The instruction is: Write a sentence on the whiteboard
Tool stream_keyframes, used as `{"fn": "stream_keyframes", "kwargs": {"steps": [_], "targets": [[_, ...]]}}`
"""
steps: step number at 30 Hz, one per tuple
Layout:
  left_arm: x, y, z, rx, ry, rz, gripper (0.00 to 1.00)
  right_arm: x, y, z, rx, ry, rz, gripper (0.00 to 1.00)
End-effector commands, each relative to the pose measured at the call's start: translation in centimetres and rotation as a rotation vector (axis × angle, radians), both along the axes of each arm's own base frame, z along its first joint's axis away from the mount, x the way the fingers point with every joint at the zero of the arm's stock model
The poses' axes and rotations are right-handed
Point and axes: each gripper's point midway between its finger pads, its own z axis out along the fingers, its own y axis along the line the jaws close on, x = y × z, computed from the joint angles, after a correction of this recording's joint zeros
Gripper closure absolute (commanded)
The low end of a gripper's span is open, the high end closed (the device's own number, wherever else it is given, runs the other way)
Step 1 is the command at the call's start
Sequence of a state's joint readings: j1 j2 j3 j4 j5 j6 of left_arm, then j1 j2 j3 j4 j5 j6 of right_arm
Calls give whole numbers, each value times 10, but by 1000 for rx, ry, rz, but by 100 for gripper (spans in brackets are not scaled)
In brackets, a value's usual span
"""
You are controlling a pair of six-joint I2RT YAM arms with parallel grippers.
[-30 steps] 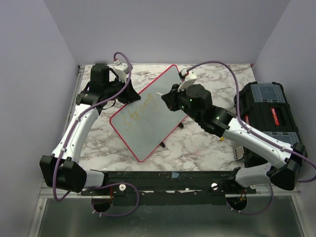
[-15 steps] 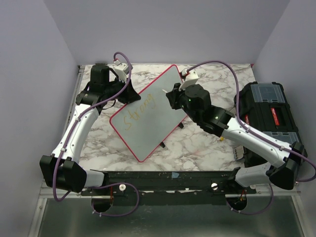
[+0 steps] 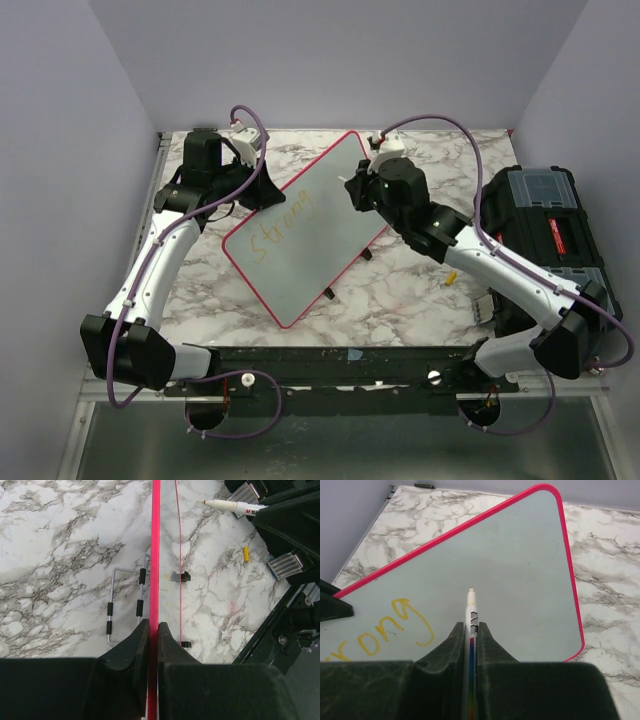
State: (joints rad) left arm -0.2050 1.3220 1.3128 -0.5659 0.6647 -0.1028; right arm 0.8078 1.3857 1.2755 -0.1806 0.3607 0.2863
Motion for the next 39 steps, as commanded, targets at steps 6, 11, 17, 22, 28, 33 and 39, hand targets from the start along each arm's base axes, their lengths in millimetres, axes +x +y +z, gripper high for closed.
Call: {"fn": "stream_keyframes", "kwargs": {"steps": [6, 11, 17, 22, 28, 33, 39], "targets": [[-6, -3, 0, 16, -28, -40, 100, 9, 7, 2, 33, -5, 91, 99], [-6, -4, 0, 14, -27, -42, 100, 13, 13, -2, 32, 4, 108, 99], [-7, -4, 0, 12, -27, -45, 100, 20, 18, -7, 32, 14, 104, 99], [-7, -4, 0, 13, -25, -44, 100, 25, 23, -9, 35, 16, 109, 99], [-7, -5, 0, 11, -26, -49, 100, 25, 30, -11, 33, 21, 137, 99], [-7, -5, 0, 11, -26, -48, 100, 20, 37, -13, 39, 29, 189, 99], [-7, -5, -2, 13, -22, -48, 100, 12, 42, -28, 33, 70, 237, 99]]}}
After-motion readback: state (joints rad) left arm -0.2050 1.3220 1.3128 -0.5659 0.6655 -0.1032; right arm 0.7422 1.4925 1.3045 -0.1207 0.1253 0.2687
